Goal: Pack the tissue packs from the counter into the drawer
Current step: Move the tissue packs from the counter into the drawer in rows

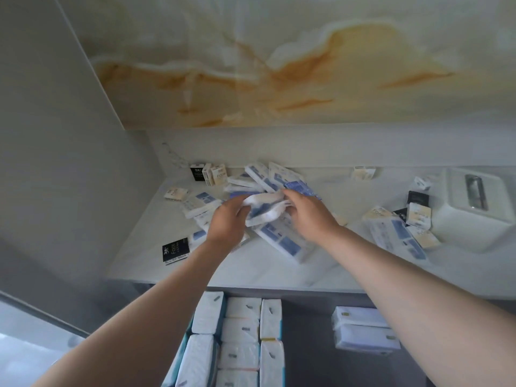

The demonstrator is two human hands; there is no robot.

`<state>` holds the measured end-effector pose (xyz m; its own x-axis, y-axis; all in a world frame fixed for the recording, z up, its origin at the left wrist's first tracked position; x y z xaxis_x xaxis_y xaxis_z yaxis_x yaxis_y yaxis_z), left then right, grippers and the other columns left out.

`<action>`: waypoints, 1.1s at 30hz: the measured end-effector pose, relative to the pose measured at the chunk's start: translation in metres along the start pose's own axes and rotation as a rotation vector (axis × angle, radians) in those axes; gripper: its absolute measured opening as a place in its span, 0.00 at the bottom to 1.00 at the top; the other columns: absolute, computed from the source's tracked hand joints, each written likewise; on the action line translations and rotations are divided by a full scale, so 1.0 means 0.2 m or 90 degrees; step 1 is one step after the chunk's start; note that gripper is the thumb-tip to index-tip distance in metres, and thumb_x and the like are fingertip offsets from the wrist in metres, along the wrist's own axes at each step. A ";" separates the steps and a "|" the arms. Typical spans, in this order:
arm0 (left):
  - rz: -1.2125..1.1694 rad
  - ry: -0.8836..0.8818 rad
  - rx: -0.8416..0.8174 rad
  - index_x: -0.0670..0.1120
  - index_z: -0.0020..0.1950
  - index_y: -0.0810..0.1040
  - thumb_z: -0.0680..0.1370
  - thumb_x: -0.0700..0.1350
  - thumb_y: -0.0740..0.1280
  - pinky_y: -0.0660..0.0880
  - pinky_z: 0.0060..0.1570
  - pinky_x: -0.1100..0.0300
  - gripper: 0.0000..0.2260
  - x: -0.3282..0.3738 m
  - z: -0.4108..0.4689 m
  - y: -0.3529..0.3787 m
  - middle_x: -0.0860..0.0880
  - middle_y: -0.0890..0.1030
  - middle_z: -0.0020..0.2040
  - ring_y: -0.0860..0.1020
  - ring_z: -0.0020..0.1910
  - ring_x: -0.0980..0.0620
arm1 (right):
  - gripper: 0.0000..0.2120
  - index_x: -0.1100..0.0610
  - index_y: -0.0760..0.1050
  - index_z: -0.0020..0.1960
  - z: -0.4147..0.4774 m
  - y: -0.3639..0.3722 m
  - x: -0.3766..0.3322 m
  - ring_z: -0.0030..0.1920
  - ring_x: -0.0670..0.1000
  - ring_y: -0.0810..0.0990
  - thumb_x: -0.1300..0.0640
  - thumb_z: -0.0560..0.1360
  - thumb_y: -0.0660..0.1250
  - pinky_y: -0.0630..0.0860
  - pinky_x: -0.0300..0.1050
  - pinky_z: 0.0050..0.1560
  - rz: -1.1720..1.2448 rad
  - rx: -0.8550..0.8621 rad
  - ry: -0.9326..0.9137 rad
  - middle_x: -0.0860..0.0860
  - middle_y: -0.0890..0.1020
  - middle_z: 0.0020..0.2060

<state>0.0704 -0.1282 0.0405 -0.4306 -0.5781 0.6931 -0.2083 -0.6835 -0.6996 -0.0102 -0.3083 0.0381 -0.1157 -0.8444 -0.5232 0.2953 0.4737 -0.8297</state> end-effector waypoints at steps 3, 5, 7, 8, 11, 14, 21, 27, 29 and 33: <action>-0.108 -0.037 -0.110 0.50 0.63 0.74 0.83 0.43 0.57 0.69 0.40 0.64 0.11 0.08 -0.04 0.04 0.53 0.76 0.45 0.76 0.48 0.49 | 0.29 0.50 0.56 0.80 0.00 -0.05 -0.02 0.57 0.60 0.79 0.57 0.82 0.62 0.76 0.50 0.53 0.017 0.004 -0.011 0.58 0.80 0.61; -0.220 -0.068 -0.180 0.53 0.62 0.72 0.78 0.44 0.60 0.71 0.47 0.59 0.13 0.12 -0.07 0.05 0.51 0.78 0.50 0.76 0.52 0.46 | 0.28 0.51 0.58 0.79 -0.01 -0.08 -0.04 0.61 0.58 0.79 0.59 0.82 0.62 0.74 0.47 0.55 0.047 0.011 -0.009 0.57 0.80 0.62; -0.262 -0.068 -0.222 0.55 0.64 0.69 0.70 0.45 0.63 0.74 0.51 0.52 0.22 0.15 -0.10 0.05 0.49 0.78 0.53 0.77 0.53 0.43 | 0.24 0.53 0.65 0.76 -0.02 -0.12 -0.05 0.63 0.58 0.77 0.60 0.81 0.62 0.73 0.45 0.61 0.072 0.037 -0.009 0.56 0.79 0.64; -0.261 -0.067 -0.232 0.57 0.65 0.67 0.68 0.46 0.65 0.76 0.52 0.50 0.25 0.17 -0.11 0.05 0.49 0.78 0.54 0.78 0.53 0.43 | 0.23 0.53 0.68 0.75 -0.02 -0.15 -0.06 0.63 0.57 0.78 0.61 0.80 0.63 0.72 0.43 0.62 0.087 0.049 -0.007 0.56 0.80 0.64; -0.232 -0.074 -0.173 0.60 0.63 0.67 0.69 0.52 0.74 0.79 0.50 0.51 0.26 0.21 -0.15 0.04 0.50 0.80 0.52 0.80 0.49 0.49 | 0.18 0.54 0.74 0.69 -0.06 -0.21 -0.08 0.52 0.51 0.80 0.58 0.79 0.66 0.70 0.36 0.53 0.123 0.049 0.005 0.52 0.81 0.61; -0.215 -0.089 -0.139 0.54 0.63 0.67 0.75 0.49 0.71 0.78 0.51 0.49 0.20 0.22 -0.20 0.01 0.48 0.80 0.52 0.80 0.50 0.48 | 0.13 0.53 0.77 0.59 -0.13 -0.25 -0.11 0.49 0.49 0.78 0.53 0.75 0.70 0.69 0.38 0.48 0.117 0.017 -0.006 0.48 0.81 0.54; -0.314 -0.119 -0.316 0.49 0.65 0.68 0.77 0.39 0.67 0.74 0.62 0.46 0.18 0.22 -0.43 0.01 0.44 0.80 0.59 0.79 0.58 0.48 | 0.20 0.45 0.70 0.62 -0.38 -0.29 -0.17 0.54 0.48 0.77 0.43 0.73 0.71 0.73 0.44 0.53 0.058 -0.180 0.044 0.48 0.76 0.61; -0.285 -0.097 -0.366 0.50 0.59 0.72 0.71 0.37 0.70 0.78 0.56 0.49 0.19 0.20 -0.67 0.14 0.44 0.81 0.53 0.81 0.52 0.50 | 0.30 0.49 0.68 0.66 -0.68 -0.23 -0.18 0.37 0.50 0.84 0.36 0.71 0.70 0.78 0.45 0.42 -0.050 -0.345 0.082 0.48 0.78 0.52; -0.274 -0.094 -0.332 0.49 0.56 0.75 0.71 0.35 0.71 0.78 0.53 0.49 0.17 0.17 -0.73 0.20 0.43 0.82 0.50 0.80 0.47 0.50 | 0.35 0.47 0.67 0.66 -0.76 -0.19 -0.17 0.44 0.53 0.84 0.37 0.65 0.75 0.81 0.50 0.48 -0.073 -0.367 0.095 0.48 0.78 0.52; -0.115 -0.043 -0.366 0.50 0.59 0.76 0.70 0.42 0.74 0.77 0.52 0.56 0.19 0.07 -0.82 0.36 0.51 0.80 0.51 0.79 0.49 0.51 | 0.16 0.48 0.68 0.41 -0.88 -0.02 -0.04 0.43 0.55 0.80 0.49 0.66 0.76 0.72 0.44 0.37 -0.151 -0.382 0.086 0.49 0.79 0.43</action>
<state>-0.0953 -0.1125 -0.0297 -0.2919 -0.5156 0.8056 -0.7219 -0.4338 -0.5391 -0.1763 -0.2593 0.0106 -0.2415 -0.9227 -0.3006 -0.3290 0.3693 -0.8691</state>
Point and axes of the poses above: each hand's wrist, its own z-axis towards the middle knuckle, its own y-axis out of the palm, x = y × z, the point moved 3 cm from there along z, towards the middle knuckle
